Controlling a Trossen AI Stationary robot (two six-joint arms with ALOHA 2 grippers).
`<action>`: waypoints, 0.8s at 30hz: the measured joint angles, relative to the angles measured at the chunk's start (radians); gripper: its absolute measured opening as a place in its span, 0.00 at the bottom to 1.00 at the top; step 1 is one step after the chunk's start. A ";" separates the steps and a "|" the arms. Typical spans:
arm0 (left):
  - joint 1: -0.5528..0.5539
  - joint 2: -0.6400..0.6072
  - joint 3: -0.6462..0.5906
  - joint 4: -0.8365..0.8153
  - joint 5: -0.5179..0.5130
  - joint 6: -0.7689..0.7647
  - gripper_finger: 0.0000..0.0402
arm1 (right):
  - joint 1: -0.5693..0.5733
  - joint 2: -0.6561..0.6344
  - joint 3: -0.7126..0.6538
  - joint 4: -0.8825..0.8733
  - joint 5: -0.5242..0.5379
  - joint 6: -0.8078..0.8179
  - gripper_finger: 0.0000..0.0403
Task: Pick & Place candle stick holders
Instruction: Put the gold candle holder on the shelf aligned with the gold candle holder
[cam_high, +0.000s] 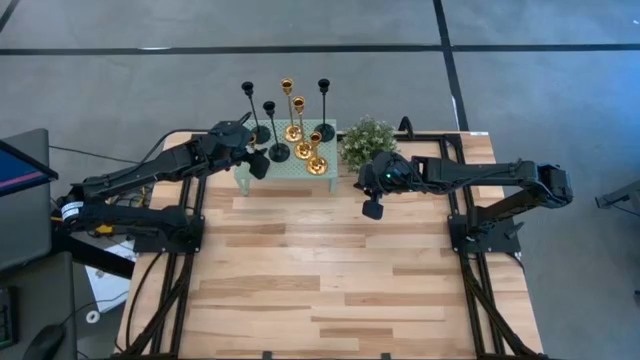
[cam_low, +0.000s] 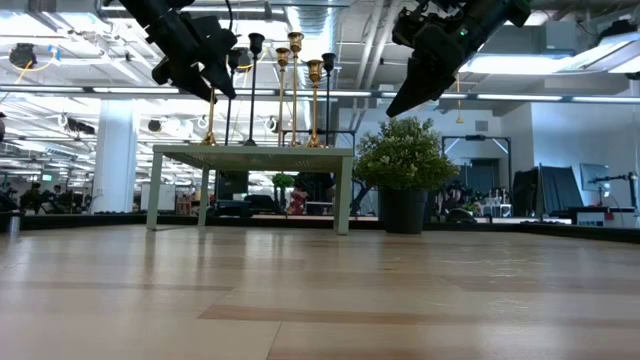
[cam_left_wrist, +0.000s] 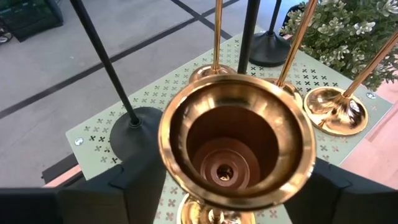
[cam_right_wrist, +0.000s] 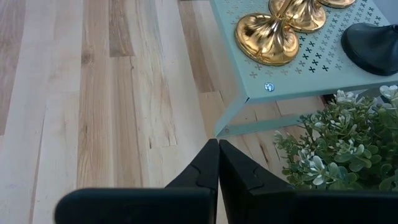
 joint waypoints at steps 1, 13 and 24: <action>0.000 0.000 0.000 0.000 0.000 -0.002 0.69 | 0.000 0.000 0.000 0.000 0.000 0.000 0.00; 0.000 0.000 0.000 0.000 0.000 -0.003 0.82 | 0.000 0.000 0.000 0.000 0.000 0.000 0.00; 0.000 0.000 0.000 0.011 0.000 -0.003 0.84 | 0.000 0.000 0.000 0.005 0.000 0.000 0.00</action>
